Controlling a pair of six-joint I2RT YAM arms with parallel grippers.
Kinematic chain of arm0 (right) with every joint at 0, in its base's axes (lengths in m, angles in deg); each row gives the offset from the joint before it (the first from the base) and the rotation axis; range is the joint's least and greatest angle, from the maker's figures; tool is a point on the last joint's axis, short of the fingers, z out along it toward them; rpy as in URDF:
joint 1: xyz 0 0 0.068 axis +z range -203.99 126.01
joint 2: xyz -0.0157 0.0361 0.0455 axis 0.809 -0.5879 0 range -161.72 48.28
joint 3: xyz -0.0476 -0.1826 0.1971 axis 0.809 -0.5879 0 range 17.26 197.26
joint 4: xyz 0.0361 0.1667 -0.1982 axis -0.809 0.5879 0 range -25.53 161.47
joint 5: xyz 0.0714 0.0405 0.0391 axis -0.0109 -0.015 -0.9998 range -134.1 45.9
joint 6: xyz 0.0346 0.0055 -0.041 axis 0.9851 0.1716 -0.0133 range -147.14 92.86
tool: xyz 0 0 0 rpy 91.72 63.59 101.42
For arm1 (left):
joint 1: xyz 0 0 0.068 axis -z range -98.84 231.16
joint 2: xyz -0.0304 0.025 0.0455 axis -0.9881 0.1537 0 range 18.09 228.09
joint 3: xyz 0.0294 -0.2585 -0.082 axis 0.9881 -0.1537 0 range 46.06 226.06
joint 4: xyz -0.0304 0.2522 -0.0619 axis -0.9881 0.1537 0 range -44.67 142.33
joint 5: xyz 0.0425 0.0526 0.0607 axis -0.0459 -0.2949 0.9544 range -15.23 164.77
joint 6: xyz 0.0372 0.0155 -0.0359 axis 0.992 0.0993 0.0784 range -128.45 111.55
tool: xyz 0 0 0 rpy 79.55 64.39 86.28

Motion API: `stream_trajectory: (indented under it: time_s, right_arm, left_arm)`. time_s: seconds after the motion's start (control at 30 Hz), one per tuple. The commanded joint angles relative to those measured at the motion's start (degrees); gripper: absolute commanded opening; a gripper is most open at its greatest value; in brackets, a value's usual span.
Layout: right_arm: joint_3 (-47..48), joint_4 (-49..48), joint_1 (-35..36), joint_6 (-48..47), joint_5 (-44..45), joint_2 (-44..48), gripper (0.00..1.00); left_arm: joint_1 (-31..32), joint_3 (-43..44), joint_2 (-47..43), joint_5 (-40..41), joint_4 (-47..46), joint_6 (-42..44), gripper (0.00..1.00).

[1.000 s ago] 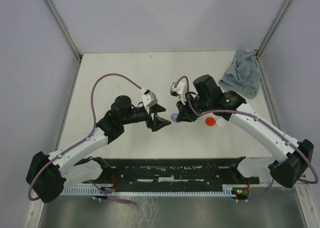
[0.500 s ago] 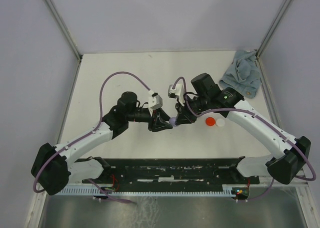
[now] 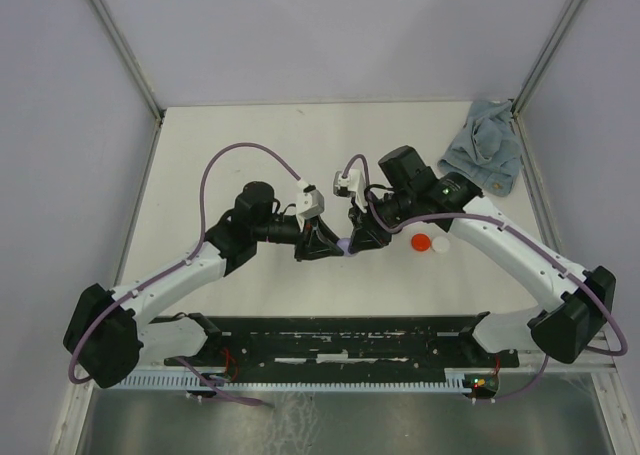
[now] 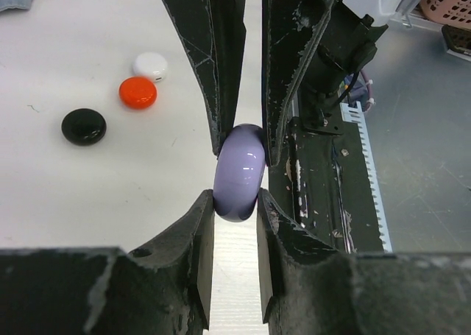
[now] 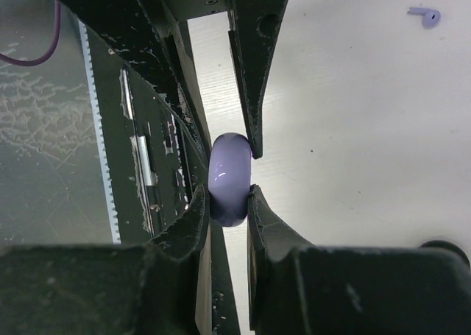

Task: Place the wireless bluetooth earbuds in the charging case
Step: Open the charging case.

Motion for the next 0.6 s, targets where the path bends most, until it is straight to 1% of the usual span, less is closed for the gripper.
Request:
stream_trajectory:
  time_s: [0.0,0.07,0.13,0.23,0.3,0.4,0.47,0.5,0.57]
  right_arm:
    - [2.89,-5.92,-0.06,-0.14,-2.35,-1.47,0.04]
    - [3.21,-5.89,-0.05,-0.3,-2.51,-2.0,0.04]
    - [3.37,-5.83,-0.02,-0.46,-2.67,-2.29,0.04]
    - [3.59,-5.97,-0.04,-0.57,-2.78,-2.36,0.04]
    - [3.73,-6.01,-0.08,-0.54,-2.78,-2.33,0.04]
    - [3.68,-6.03,-0.08,-0.7,-2.45,-2.17,0.05]
    - [3.42,-6.1,-0.01,-0.83,-2.11,-1.94,0.08]
    - [3.26,-6.32,-0.05,-0.84,-2.08,-1.66,0.11]
    - [2.45,-7.31,-0.04,-0.32,-1.99,-0.73,0.19]
  left_arm:
    - [0.61,2.69,-0.04,-4.26,-3.0,1.46,0.32]
    - [0.62,2.69,0.04,-4.33,-3.05,1.31,0.38]
    - [0.63,2.78,0.0,-4.68,-3.19,1.27,0.42]
    - [0.61,2.69,0.04,-5.16,-3.52,1.08,0.43]
    - [0.59,2.69,0.08,-5.35,-3.56,1.04,0.42]
    - [0.61,2.56,-0.12,-5.45,-3.42,1.16,0.3]
    - [0.66,2.44,-0.43,-5.31,-3.16,1.55,0.21]
    - [0.62,2.15,-0.75,-4.99,-3.11,1.71,0.18]
    - [0.61,1.53,-1.6,-4.15,-3.36,1.93,0.07]
